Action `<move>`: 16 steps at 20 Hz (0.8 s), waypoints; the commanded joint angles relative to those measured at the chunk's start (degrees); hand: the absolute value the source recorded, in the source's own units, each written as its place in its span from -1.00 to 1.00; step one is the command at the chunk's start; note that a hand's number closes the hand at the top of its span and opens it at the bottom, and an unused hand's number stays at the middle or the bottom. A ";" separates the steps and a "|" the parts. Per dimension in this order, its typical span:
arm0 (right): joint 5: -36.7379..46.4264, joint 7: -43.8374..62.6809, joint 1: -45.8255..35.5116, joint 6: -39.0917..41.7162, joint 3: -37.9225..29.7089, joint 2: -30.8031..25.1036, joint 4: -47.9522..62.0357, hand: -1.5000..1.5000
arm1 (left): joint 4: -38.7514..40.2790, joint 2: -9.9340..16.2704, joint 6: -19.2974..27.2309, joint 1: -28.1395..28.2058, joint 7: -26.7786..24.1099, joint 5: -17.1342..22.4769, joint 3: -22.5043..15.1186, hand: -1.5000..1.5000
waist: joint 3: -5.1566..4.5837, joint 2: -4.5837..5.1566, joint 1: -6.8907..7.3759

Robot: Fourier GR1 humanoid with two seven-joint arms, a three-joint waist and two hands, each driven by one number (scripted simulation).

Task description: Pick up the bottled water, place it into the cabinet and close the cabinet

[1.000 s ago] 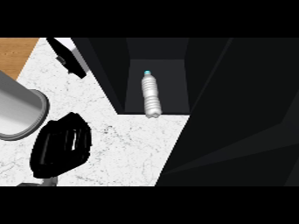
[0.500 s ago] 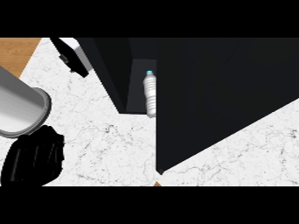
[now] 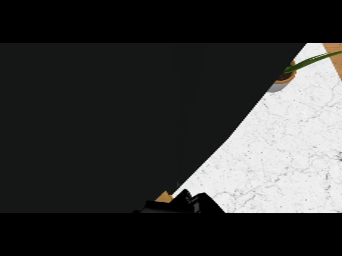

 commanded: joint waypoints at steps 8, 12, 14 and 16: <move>-21.99 -12.55 -16.61 1.42 -18.57 8.40 34.41 1.00 | 2.09 3.45 -7.60 2.91 -0.77 3.71 5.72 1.00 | 0.16 0.31 -0.49; -27.26 -18.69 -20.42 11.45 -27.65 8.44 44.71 1.00 | 0.15 2.57 -6.53 3.27 0.20 3.23 6.26 1.00 | 0.21 0.17 -1.23; -27.35 -21.21 -21.58 15.67 -31.25 6.41 50.67 1.00 | 1.07 2.36 -10.31 7.60 -3.21 2.80 6.61 1.00 | 0.18 0.18 -1.00; -26.48 -23.86 -23.16 17.16 -32.62 5.89 54.91 1.00 | -3.29 4.88 -9.55 8.94 0.26 5.20 9.17 1.00 | 0.21 0.08 -0.83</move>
